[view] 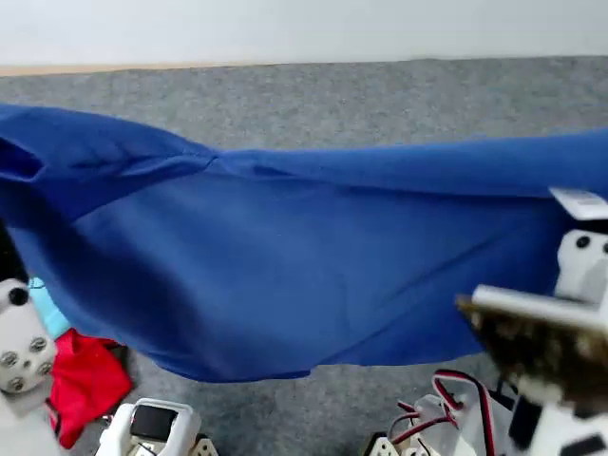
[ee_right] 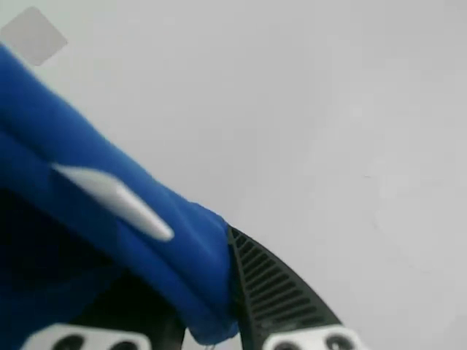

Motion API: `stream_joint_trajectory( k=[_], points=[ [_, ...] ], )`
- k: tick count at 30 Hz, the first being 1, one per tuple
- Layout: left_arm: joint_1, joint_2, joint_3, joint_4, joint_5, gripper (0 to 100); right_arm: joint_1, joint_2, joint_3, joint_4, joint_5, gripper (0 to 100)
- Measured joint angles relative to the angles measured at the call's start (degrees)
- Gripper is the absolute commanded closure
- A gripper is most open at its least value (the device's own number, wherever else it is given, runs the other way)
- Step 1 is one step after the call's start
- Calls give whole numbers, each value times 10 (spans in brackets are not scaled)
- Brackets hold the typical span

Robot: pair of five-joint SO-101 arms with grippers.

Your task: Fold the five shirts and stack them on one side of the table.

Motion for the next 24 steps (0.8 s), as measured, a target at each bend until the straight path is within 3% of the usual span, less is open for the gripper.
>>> stream_joint_trajectory(
  k=[10, 17, 20, 24],
  points=[
    [1, 0, 103, 0, 0, 997, -4, -86, 317, 0, 18, 987],
    [2, 4, 276, -10, 0, 997, -82, -101, 583, -3, 44, 987],
    [2, 11, 381, -61, 0, 997, -105, -98, 680, -33, 44, 987],
    [2, 18, 532, -190, 0, 997, -110, -69, 802, -141, 43, 987]
  ],
)
